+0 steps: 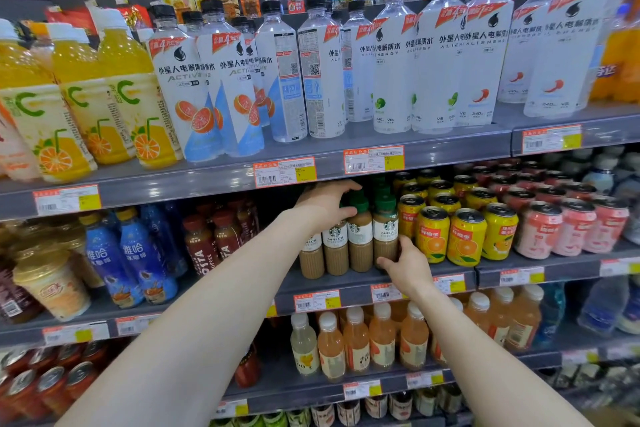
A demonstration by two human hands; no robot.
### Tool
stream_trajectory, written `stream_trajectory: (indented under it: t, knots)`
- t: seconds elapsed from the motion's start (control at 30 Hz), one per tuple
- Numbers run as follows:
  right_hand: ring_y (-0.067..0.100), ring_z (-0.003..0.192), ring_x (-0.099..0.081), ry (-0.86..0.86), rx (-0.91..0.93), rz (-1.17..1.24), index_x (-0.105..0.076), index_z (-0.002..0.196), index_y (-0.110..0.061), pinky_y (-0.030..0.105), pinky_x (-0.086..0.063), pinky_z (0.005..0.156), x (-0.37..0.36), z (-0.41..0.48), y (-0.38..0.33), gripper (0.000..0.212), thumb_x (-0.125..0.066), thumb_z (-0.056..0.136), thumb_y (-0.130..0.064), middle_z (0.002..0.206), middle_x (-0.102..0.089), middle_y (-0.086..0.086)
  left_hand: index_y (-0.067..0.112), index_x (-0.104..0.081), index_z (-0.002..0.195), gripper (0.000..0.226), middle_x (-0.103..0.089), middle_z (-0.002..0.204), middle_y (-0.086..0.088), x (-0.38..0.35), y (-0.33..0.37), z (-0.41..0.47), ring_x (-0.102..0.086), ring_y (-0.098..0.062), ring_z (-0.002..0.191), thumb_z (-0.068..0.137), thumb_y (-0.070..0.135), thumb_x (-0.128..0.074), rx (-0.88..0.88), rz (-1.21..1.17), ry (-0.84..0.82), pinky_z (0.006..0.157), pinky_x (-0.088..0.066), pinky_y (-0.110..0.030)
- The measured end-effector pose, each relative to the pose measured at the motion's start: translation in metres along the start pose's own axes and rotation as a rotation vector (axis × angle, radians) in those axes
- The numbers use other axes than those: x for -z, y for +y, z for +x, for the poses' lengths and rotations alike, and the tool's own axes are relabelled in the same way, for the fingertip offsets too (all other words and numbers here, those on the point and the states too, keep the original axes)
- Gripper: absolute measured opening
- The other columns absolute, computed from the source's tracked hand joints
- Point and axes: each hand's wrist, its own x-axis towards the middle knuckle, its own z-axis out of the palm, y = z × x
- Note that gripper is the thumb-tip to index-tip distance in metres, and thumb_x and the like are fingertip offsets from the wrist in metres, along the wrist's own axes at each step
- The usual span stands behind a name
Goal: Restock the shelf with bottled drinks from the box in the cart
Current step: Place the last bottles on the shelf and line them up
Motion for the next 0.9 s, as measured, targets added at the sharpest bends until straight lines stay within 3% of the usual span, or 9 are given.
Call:
stream_trajectory:
  t: [0.2,0.47,0.9]
  knots:
    - [0.027,0.126,-0.056,0.005,-0.009,-0.009,-0.048,0.141,-0.015,0.037,-0.048,0.1,-0.001,-0.001,-0.001,0.059,-0.075,0.088,-0.023,0.136,-0.061,0.006,0.038,-0.054,0.143,0.048,-0.049,0.151,0.006,-0.004,0.005,0.012,-0.047,-0.02,0.136,0.097,0.036,-0.066,-0.046,0.107,-0.044,0.11,-0.042,-0.04]
    - [0.028,0.125,-0.057,0.016,0.008,-0.032,-0.049,0.139,-0.015,0.038,-0.048,0.1,-0.001,-0.001,0.001,0.057,-0.075,0.088,-0.023,0.135,-0.061,0.007,0.038,-0.06,0.133,0.044,-0.057,0.141,0.009,-0.01,-0.001,0.011,-0.052,-0.018,0.128,0.091,0.051,-0.067,-0.031,0.138,0.029,0.103,-0.044,-0.037]
    - [0.028,0.126,-0.055,0.011,0.033,-0.051,-0.046,0.143,-0.016,0.037,-0.046,0.101,0.0,-0.002,0.0,0.059,-0.073,0.09,-0.02,0.138,-0.059,0.006,0.032,-0.064,0.129,0.044,-0.058,0.14,0.005,-0.014,0.003,0.009,-0.051,-0.02,0.128,0.09,0.052,-0.069,-0.002,0.127,0.089,0.107,-0.039,-0.039]
